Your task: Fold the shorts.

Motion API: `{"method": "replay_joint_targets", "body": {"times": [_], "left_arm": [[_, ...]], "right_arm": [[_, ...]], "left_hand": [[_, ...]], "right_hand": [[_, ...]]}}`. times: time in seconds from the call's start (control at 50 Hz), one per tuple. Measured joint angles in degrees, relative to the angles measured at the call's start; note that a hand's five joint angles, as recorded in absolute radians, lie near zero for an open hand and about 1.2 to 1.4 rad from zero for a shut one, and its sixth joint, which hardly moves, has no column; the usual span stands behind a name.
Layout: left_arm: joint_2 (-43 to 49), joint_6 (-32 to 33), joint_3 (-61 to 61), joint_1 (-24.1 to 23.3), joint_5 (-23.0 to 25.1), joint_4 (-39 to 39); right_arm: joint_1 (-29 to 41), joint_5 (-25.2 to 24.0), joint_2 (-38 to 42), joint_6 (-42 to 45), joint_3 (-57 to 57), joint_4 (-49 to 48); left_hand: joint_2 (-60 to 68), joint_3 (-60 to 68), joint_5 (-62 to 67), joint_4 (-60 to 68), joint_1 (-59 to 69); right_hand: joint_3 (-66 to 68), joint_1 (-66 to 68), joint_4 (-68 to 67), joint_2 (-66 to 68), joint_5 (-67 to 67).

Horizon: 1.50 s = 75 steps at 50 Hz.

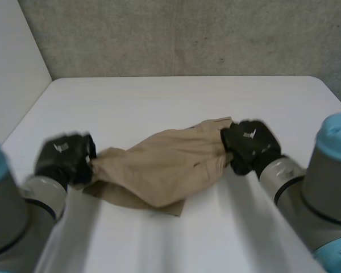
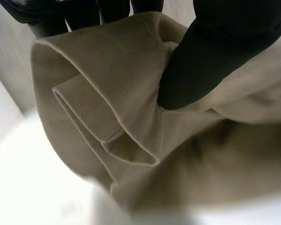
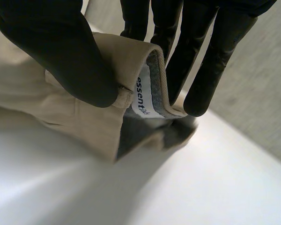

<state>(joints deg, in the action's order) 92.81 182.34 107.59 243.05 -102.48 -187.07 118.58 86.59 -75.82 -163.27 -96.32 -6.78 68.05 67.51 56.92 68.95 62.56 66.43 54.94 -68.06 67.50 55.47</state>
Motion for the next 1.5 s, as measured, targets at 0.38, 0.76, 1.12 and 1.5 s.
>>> {"method": "replay_joint_targets", "body": {"times": [0.38, 0.76, 1.12, 1.5], "left_arm": [[-23.8, -2.0, -31.5, 0.0, 7.3, 16.9], [8.8, -3.8, -30.5, 2.8, 9.1, 15.7], [47.9, -3.4, -57.2, 6.1, 11.6, -21.2], [21.4, -3.8, -24.1, 5.7, 12.1, -14.6]], "right_arm": [[-0.2, 0.8, -23.0, -0.4, 27.2, 14.2], [-3.4, 0.6, 0.4, 0.0, 23.2, 13.2], [-3.6, 8.8, 30.2, 8.6, 39.7, -11.9], [-10.8, -15.8, 5.5, 12.5, 14.1, 5.9]], "left_hand": [[0.1, 0.2, 0.0, 0.0, 0.9], [0.1, 0.3, 0.0, 0.0, 0.9], [-56.1, -55.2, -54.2, -57.2, -51.4], [-56.6, -55.3, -54.2, -57.3, -51.4]], "right_hand": [[1.1, 0.0, -0.2, 0.1, 0.0], [1.2, 0.0, -0.2, 0.1, 0.7], [-54.1, -43.3, 54.6, -55.0, -51.4], [-54.0, -43.3, 54.6, -54.9, -51.5]]}}
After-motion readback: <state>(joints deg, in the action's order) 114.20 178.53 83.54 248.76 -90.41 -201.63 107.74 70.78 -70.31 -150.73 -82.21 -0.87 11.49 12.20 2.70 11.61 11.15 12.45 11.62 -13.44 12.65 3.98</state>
